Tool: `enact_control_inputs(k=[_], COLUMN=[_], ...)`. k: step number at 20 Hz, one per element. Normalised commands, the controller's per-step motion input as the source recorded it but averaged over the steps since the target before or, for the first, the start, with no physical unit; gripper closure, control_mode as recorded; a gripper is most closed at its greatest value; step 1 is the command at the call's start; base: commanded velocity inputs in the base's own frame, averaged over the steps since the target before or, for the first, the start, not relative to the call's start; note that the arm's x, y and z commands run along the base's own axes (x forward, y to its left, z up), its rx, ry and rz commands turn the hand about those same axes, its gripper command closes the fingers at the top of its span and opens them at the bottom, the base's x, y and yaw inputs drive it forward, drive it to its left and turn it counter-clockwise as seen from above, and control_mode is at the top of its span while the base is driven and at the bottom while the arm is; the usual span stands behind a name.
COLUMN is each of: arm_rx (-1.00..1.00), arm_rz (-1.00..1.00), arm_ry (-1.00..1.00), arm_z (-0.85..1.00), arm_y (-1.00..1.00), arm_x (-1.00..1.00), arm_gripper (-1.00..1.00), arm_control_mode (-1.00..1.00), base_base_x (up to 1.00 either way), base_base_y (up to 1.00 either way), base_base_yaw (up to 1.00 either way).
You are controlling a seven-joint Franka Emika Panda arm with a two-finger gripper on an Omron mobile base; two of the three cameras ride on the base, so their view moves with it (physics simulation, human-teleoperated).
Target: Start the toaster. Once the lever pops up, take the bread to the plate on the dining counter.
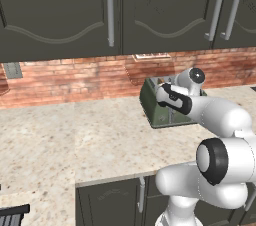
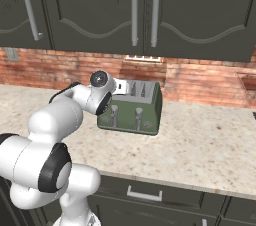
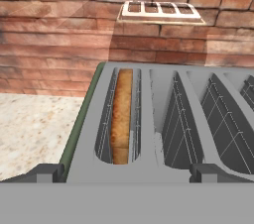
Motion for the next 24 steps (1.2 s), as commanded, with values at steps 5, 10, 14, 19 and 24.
enact_control_inputs(k=[5, 10, 14, 19, 24], arm_rx=[0.0, 0.0, 0.0, 0.0, 0.0], arm_rz=[0.0, 0.0, 0.0, 0.0, 0.0], arm_ry=[0.0, 0.0, 0.0, 0.0, 0.0], arm_z=[0.0, 0.0, 0.0, 0.0, 0.0], arm_y=[0.0, 0.0, 0.0, 0.0, 0.0], arm_x=[0.0, 0.0, 0.0, 0.0, 0.0], arm_gripper=[-1.0, -1.0, -1.0, -1.0, -1.0], arm_control_mode=[-1.0, -1.0, -1.0, -1.0, -1.0], base_base_x=[0.0, 0.0, 0.0, 0.0, 0.0], base_base_y=[0.0, 0.0, 0.0, 0.0, 0.0], base_base_yaw=[0.0, 0.0, 0.0, 0.0, 0.0])
